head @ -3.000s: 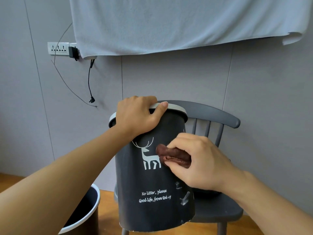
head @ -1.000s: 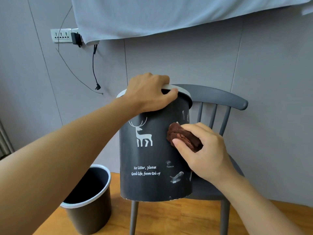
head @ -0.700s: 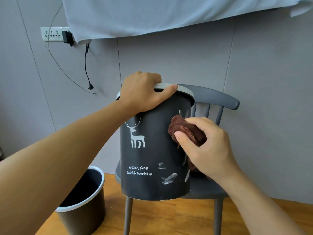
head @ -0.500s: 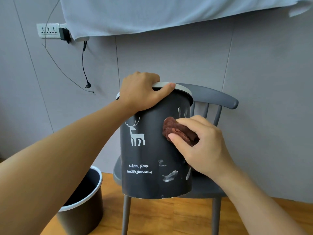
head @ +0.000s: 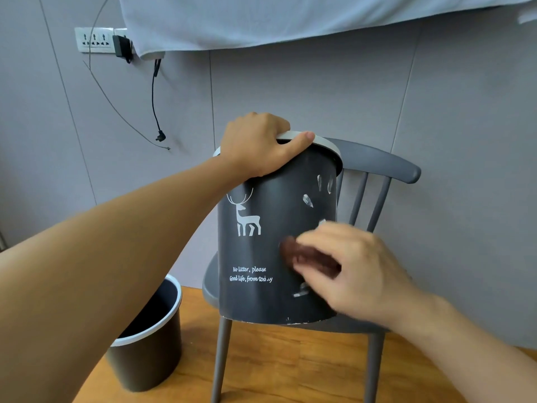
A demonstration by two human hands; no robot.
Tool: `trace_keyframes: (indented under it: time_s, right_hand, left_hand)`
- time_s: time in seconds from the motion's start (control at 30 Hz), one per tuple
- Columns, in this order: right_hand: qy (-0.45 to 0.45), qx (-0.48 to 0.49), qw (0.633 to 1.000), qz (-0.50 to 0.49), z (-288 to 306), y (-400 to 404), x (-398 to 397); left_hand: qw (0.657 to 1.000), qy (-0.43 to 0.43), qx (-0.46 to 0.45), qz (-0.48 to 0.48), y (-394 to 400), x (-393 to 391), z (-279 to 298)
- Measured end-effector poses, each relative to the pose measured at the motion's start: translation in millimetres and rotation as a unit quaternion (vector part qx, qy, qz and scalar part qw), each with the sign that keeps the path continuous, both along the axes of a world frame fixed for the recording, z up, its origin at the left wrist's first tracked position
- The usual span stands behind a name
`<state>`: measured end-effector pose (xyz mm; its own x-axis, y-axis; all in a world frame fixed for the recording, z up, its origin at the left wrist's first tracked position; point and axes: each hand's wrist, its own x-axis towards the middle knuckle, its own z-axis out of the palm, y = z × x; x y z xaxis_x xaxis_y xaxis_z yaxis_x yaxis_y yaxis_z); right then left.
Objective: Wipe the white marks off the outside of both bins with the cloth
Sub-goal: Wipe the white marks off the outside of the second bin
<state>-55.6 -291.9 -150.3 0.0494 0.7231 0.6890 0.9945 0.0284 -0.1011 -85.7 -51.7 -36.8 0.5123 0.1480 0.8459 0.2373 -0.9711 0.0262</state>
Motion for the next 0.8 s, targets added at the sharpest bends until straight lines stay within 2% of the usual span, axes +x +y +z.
trace_keyframes:
  time_s: [0.1, 0.3, 0.5, 0.7, 0.8]
  right_hand:
    - [0.026, 0.055, 0.998, -0.027, 10, 8, 6]
    - [-0.044, -0.106, 0.992, 0.057, -24, -9, -16]
    - [0.048, 0.077, 0.995, -0.031, -3, 9, 1]
    - [0.056, -0.053, 0.995, 0.062, -47, -18, -14]
    - [0.114, 0.047, 0.992, 0.002, -45, -19, 0]
  left_hand:
    - [1.000, 0.000, 0.005, 0.002, 0, 1, 0]
    - [1.000, -0.005, 0.006, 0.001, 1, 1, -1]
    - [1.000, 0.007, -0.001, 0.006, 2, 0, 1]
    - [1.000, 0.006, -0.006, 0.009, 7, -4, -1]
    - [1.000, 0.008, -0.006, 0.011, 6, -5, 0]
